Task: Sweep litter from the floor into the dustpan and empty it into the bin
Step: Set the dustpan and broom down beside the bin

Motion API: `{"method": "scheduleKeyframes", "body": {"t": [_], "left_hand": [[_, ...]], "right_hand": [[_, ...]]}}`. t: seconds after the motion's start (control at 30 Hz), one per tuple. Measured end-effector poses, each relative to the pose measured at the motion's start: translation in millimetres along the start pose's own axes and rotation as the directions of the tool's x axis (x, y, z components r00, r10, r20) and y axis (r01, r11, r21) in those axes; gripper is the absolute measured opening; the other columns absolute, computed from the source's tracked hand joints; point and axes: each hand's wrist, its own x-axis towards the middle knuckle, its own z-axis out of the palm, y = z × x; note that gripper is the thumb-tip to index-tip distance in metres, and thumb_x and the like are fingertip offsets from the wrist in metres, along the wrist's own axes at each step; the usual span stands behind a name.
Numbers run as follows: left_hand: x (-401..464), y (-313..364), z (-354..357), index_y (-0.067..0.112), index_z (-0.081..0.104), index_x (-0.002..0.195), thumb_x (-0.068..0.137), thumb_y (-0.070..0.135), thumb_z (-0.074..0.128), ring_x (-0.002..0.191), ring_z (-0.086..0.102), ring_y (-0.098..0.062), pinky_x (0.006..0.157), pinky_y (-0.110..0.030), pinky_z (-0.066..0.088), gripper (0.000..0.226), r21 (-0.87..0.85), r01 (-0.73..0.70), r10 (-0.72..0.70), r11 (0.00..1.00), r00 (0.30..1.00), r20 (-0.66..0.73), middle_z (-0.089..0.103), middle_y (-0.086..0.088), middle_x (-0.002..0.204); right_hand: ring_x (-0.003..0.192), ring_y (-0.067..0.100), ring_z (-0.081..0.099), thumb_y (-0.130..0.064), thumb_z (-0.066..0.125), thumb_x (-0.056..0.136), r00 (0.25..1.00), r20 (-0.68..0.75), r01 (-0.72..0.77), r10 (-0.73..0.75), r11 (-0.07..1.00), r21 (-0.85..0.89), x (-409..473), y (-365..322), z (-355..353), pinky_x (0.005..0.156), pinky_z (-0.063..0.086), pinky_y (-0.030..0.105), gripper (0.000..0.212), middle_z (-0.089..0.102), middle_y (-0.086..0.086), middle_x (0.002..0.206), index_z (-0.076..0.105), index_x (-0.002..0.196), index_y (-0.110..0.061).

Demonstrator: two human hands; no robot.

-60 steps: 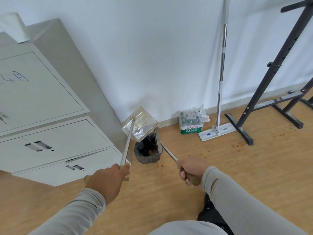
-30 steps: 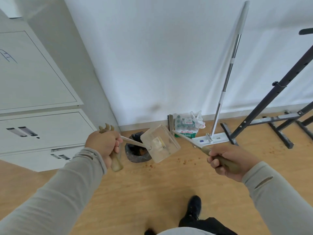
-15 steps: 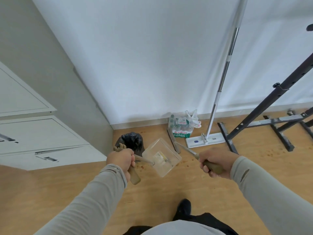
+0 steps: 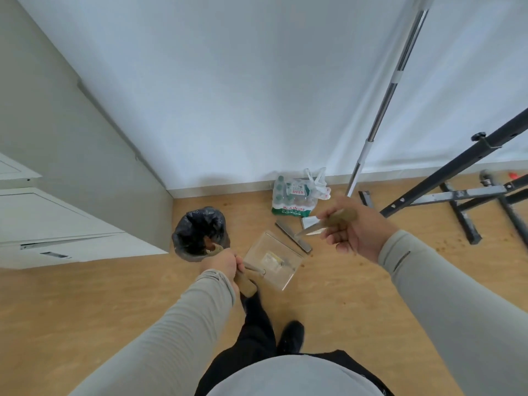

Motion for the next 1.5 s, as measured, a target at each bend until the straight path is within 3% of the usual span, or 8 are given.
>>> {"method": "scheduleKeyframes", "body": {"t": [0.23, 0.37, 0.6, 0.8, 0.9, 1.0, 1.33, 1.5], "left_hand": [[39.7, 6.8, 33.3, 0.004, 0.055, 0.065, 0.086, 0.008, 0.054, 0.052, 0.05, -0.026, 0.062, -0.036, 0.05, 0.021, 0.019, 0.063, -0.063, 0.998, 0.998, 0.007, 0.059, -0.009, 0.048], [56.9, 17.0, 44.2, 0.002, 0.06, 0.06, 0.085, 0.009, 0.054, 0.054, 0.053, -0.026, 0.06, -0.033, 0.049, 0.027, -0.001, 0.065, -0.065, 0.998, 0.997, -0.028, 0.062, -0.009, 0.051], [91.9, 25.3, 61.4, -0.007, 0.066, 0.091, 0.08, 0.013, 0.055, 0.047, 0.057, -0.024, 0.07, -0.042, 0.059, 0.026, -0.031, 0.084, -0.085, 0.996, 0.996, -0.022, 0.072, -0.013, 0.061], [104.4, 32.2, 90.3, 0.008, 0.047, 0.113, 0.092, 0.021, 0.062, 0.055, 0.061, -0.025, 0.065, -0.036, 0.056, 0.029, -0.129, 0.139, -0.142, 0.982, 0.99, -0.012, 0.077, -0.016, 0.082], [105.3, 36.3, 108.6, 0.006, 0.052, 0.117, 0.079, 0.038, 0.07, 0.085, 0.07, -0.03, 0.082, -0.039, 0.057, 0.053, 0.097, 0.135, -0.128, 0.986, 0.989, -0.079, 0.073, -0.013, 0.107], [102.6, 40.4, 117.9, 0.005, 0.048, 0.127, 0.089, 0.028, 0.066, 0.1, 0.06, -0.034, 0.091, -0.037, 0.049, 0.048, 0.341, 0.083, -0.056, 0.937, 0.995, -0.088, 0.061, -0.013, 0.122], [110.6, 53.3, 131.6, 0.008, 0.051, 0.123, 0.093, 0.018, 0.054, 0.092, 0.064, -0.034, 0.089, -0.045, 0.055, 0.032, 0.795, -0.107, 0.108, 0.597, 0.993, 0.052, 0.063, -0.011, 0.102], [100.4, 55.3, 134.5, 0.017, 0.051, 0.119, 0.091, 0.02, 0.057, 0.092, 0.065, -0.029, 0.085, -0.042, 0.056, 0.028, 0.941, -0.326, 0.039, 0.09, 0.945, 0.324, 0.062, -0.005, 0.098]], "right_hand": [[0.072, 0.031, 0.067, -0.031, 0.034, 0.104, 0.964, -0.196, 0.216, -0.182, 0.961, 0.17, 31.4, -33.0, 25.5, 0.065, 0.055, 0.037, 0.039, 0.066, 0.027, 0.092, 0.065, 0.118, -0.011], [0.083, 0.033, 0.072, -0.002, 0.045, 0.099, 0.934, -0.273, 0.225, -0.23, 0.973, -0.049, 52.7, -49.6, 41.4, 0.074, 0.061, 0.043, 0.026, 0.07, 0.028, 0.095, 0.062, 0.115, -0.013], [0.071, 0.032, 0.076, -0.027, 0.063, 0.094, 0.909, -0.304, 0.103, -0.286, 0.859, -0.502, 98.5, -72.0, 66.3, 0.07, 0.065, 0.046, 0.011, 0.075, 0.018, 0.078, 0.07, 0.092, -0.019], [0.069, 0.021, 0.075, -0.039, 0.061, 0.089, 0.949, -0.196, 0.053, -0.246, 0.739, -0.672, 145.1, -73.1, 56.6, 0.078, 0.063, 0.047, 0.017, 0.076, 0.004, 0.071, 0.07, 0.097, -0.028], [0.087, 0.019, 0.073, -0.057, 0.057, 0.079, 0.961, -0.144, 0.052, -0.235, 0.668, -0.743, 157.2, -70.9, 50.5, 0.085, 0.06, 0.045, 0.037, 0.076, -0.006, 0.085, 0.07, 0.106, -0.034], [0.097, 0.02, 0.07, -0.06, 0.058, 0.075, 0.961, -0.137, 0.061, -0.239, 0.667, -0.742, 163.0, -69.5, 46.9, 0.091, 0.058, 0.045, 0.042, 0.074, -0.007, 0.1, 0.069, 0.11, -0.038], [0.099, 0.018, 0.063, -0.042, 0.06, 0.092, 0.954, -0.132, 0.036, -0.269, 0.538, -0.842, 167.6, -78.3, 25.7, 0.082, 0.042, 0.026, 0.026, 0.07, -0.008, 0.104, 0.07, 0.113, -0.032], [0.094, 0.019, 0.065, -0.042, 0.062, 0.09, 0.943, -0.193, -0.003, -0.271, 0.575, -0.818, 163.1, -73.6, 14.2, 0.088, 0.051, 0.032, 0.022, 0.073, -0.007, 0.097, 0.07, 0.109, -0.033]]}}
